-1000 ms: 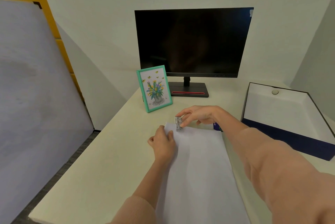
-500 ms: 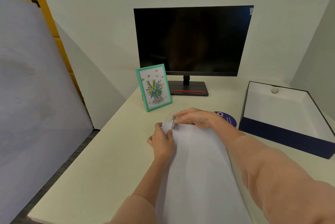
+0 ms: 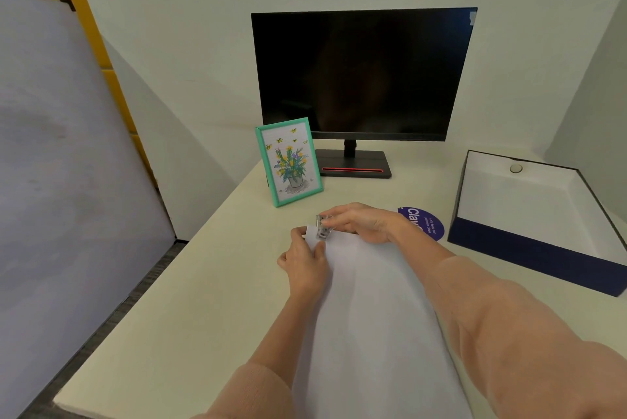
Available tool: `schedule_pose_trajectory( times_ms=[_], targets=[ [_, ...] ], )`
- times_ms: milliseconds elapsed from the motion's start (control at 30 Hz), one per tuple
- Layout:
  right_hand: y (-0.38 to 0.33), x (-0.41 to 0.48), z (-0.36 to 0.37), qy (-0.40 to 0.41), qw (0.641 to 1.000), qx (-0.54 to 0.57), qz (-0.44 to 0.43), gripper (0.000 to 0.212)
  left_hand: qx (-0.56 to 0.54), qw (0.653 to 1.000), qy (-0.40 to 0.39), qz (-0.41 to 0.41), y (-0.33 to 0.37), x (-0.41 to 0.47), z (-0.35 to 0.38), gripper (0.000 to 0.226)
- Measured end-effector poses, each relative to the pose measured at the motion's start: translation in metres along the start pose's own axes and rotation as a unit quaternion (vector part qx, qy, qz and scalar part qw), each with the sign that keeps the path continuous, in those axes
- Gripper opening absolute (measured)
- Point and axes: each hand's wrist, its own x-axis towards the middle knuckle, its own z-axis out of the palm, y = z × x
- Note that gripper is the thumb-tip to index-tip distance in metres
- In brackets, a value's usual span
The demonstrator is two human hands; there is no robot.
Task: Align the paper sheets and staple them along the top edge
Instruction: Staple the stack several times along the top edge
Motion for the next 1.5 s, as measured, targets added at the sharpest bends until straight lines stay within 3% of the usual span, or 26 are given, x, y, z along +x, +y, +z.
schedule_pose_trajectory(
  times_ms=[500, 700, 1200, 1500],
  targets=[
    [0.004, 0.007, 0.003, 0.025, 0.999, -0.027, -0.016, 0.045, -0.016, 1.0, -0.01, -0.006, -0.008, 0.005, 0.005, 0.031],
    [0.009, 0.013, 0.004, 0.037, 0.999, -0.02, -0.02, 0.031, -0.019, 1.0, -0.01, 0.003, -0.005, 0.003, 0.003, 0.033],
    [0.007, 0.007, 0.006, 0.048, 0.998, -0.031, -0.016, 0.046, -0.035, 0.999, -0.038, 0.005, -0.009, 0.005, 0.004, 0.052],
    [0.013, 0.005, 0.009, 0.082, 0.995, 0.016, -0.054, 0.023, -0.022, 0.999, -0.046, 0.009, -0.002, 0.0, 0.0, 0.055]
  ],
)
